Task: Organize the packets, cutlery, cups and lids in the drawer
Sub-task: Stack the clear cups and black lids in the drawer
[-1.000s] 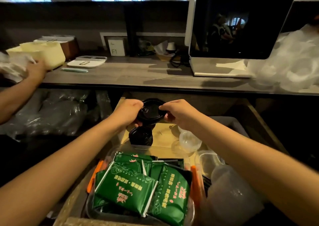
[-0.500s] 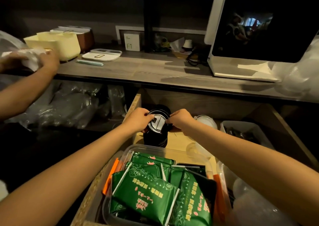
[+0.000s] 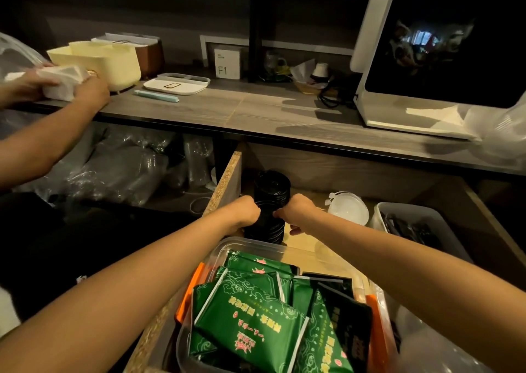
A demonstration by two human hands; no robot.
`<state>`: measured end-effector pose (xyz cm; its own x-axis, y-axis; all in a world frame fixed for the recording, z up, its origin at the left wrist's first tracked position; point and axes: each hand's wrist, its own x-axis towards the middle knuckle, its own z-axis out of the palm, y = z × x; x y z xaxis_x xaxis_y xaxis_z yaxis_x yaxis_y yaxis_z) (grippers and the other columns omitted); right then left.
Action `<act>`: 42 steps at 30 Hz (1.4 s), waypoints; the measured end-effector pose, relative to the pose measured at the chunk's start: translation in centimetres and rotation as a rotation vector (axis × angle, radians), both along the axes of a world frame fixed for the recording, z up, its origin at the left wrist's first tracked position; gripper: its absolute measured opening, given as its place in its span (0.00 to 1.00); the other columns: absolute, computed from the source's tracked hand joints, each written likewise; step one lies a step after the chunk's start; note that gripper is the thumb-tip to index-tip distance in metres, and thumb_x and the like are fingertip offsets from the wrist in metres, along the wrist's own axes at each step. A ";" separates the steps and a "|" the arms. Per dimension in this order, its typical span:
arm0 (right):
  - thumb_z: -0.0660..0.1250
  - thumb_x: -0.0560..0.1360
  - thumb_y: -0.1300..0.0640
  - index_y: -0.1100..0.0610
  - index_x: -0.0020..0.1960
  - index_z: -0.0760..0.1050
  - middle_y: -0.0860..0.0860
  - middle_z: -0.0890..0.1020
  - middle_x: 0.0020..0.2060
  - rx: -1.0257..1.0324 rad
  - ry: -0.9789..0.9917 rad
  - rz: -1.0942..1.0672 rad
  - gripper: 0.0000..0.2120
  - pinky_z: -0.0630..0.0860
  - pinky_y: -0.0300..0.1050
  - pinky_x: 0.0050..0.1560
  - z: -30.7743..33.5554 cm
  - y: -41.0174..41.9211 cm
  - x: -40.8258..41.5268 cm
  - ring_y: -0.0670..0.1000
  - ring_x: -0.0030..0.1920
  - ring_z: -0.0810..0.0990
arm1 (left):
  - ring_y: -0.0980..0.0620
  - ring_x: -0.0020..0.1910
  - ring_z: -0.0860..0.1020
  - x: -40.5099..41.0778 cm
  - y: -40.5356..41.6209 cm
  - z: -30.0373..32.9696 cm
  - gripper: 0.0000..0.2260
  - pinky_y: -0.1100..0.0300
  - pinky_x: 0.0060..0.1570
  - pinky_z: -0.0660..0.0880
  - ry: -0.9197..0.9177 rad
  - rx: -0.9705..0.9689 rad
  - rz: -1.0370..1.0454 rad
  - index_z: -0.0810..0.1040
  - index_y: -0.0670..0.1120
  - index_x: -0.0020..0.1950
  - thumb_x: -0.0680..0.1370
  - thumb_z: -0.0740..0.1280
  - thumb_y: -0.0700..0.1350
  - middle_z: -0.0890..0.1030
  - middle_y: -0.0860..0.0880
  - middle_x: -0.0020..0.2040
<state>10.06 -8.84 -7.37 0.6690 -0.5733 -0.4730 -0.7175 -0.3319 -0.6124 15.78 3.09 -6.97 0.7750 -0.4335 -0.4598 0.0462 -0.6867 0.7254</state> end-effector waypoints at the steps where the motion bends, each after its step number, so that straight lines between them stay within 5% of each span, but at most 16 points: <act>1: 0.66 0.79 0.56 0.65 0.58 0.73 0.60 0.79 0.51 0.063 0.047 -0.014 0.13 0.82 0.51 0.50 -0.1 0.1 0.0 0.59 0.48 0.82 | 0.46 0.39 0.75 -0.1 0.1 0.0 0.12 0.51 0.44 0.78 0.035 0.006 -0.016 0.74 0.36 0.63 0.84 0.58 0.40 0.75 0.41 0.47; 3: 0.62 0.82 0.55 0.66 0.67 0.69 0.61 0.76 0.62 0.198 0.125 -0.014 0.19 0.81 0.51 0.46 -0.4 0.3 -0.2 0.60 0.50 0.82 | 0.46 0.38 0.75 -0.4 -0.2 0.2 0.06 0.49 0.45 0.78 0.127 0.005 -0.017 0.72 0.40 0.56 0.85 0.57 0.41 0.75 0.40 0.46; 5: 0.57 0.83 0.54 0.66 0.69 0.68 0.62 0.76 0.63 0.290 0.120 0.021 0.19 0.81 0.51 0.47 -1.0 0.4 -0.1 0.59 0.46 0.80 | 0.43 0.47 0.78 -0.5 -0.2 0.4 0.09 0.49 0.43 0.78 0.229 0.017 0.017 0.72 0.39 0.54 0.86 0.55 0.42 0.76 0.40 0.50; 11: 0.56 0.84 0.55 0.63 0.69 0.66 0.62 0.75 0.60 0.506 0.014 -0.060 0.17 0.78 0.55 0.54 -1.5 -0.3 0.2 0.62 0.59 0.78 | 0.41 0.45 0.80 0.1 -0.3 0.3 0.13 0.43 0.55 0.75 0.427 -0.022 0.146 0.72 0.37 0.49 0.86 0.53 0.43 0.77 0.39 0.42; 17: 0.61 0.81 0.45 0.64 0.64 0.67 0.59 0.77 0.46 0.475 0.039 -0.043 0.23 0.79 0.52 0.58 -1.5 -0.5 0.1 0.60 0.55 0.82 | 0.42 0.43 0.80 -0.1 -0.3 0.5 0.13 0.45 0.53 0.75 0.414 -0.020 0.138 0.72 0.39 0.49 0.86 0.55 0.47 0.77 0.40 0.43; 20: 0.58 0.77 0.33 0.64 0.67 0.68 0.60 0.79 0.54 0.342 0.189 0.075 0.35 0.79 0.48 0.52 -1.2 -1.1 -0.7 0.57 0.52 0.80 | 0.40 0.57 0.80 0.2 -0.1 0.0 0.19 0.44 0.54 0.77 0.372 0.041 0.079 0.70 0.42 0.65 0.85 0.55 0.55 0.78 0.40 0.55; 22: 0.54 0.77 0.30 0.65 0.65 0.72 0.60 0.80 0.59 0.333 0.273 0.184 0.39 0.76 0.46 0.47 -1.0 -1.8 -1.4 0.55 0.50 0.79 | 0.44 0.43 0.81 0.1 0.3 -0.1 0.18 0.50 0.42 0.78 0.346 0.040 0.035 0.68 0.45 0.66 0.85 0.54 0.57 0.78 0.41 0.47; 25: 0.50 0.79 0.32 0.62 0.57 0.77 0.57 0.82 0.52 0.407 0.296 0.300 0.35 0.75 0.45 0.44 -0.7 -2.7 -2.6 0.53 0.45 0.80 | 0.48 0.32 0.77 0.3 0.9 0.0 0.21 0.58 0.32 0.73 0.234 0.086 -0.080 0.68 0.44 0.64 0.84 0.54 0.60 0.78 0.43 0.40; 29: 0.49 0.81 0.36 0.64 0.59 0.76 0.58 0.82 0.47 0.561 0.332 0.421 0.33 0.77 0.51 0.51 -0.5 -3.5 -4.1 0.55 0.44 0.81 | 0.48 0.33 0.77 -0.5 0.8 1.0 0.29 0.56 0.36 0.74 0.103 0.254 -0.236 0.68 0.39 0.69 0.83 0.52 0.63 0.80 0.41 0.47; 34: 0.47 0.80 0.34 0.60 0.59 0.77 0.54 0.78 0.44 0.624 0.329 0.548 0.33 0.72 0.46 0.44 0.6 -3.6 -6.3 0.51 0.42 0.75 | 0.45 0.44 0.81 -2.4 0.1 2.2 0.30 0.45 0.58 0.78 0.012 0.379 -0.407 0.76 0.39 0.58 0.84 0.49 0.64 0.84 0.41 0.48; 42: 0.44 0.83 0.40 0.62 0.65 0.73 0.60 0.81 0.53 0.506 0.056 0.311 0.31 0.76 0.48 0.52 3.9 -7.0 -11.0 0.56 0.49 0.80 | 0.49 0.40 0.74 -4.5 -3.5 2.0 0.30 0.57 0.41 0.70 0.211 0.430 -0.693 0.81 0.41 0.59 0.85 0.47 0.60 0.78 0.44 0.49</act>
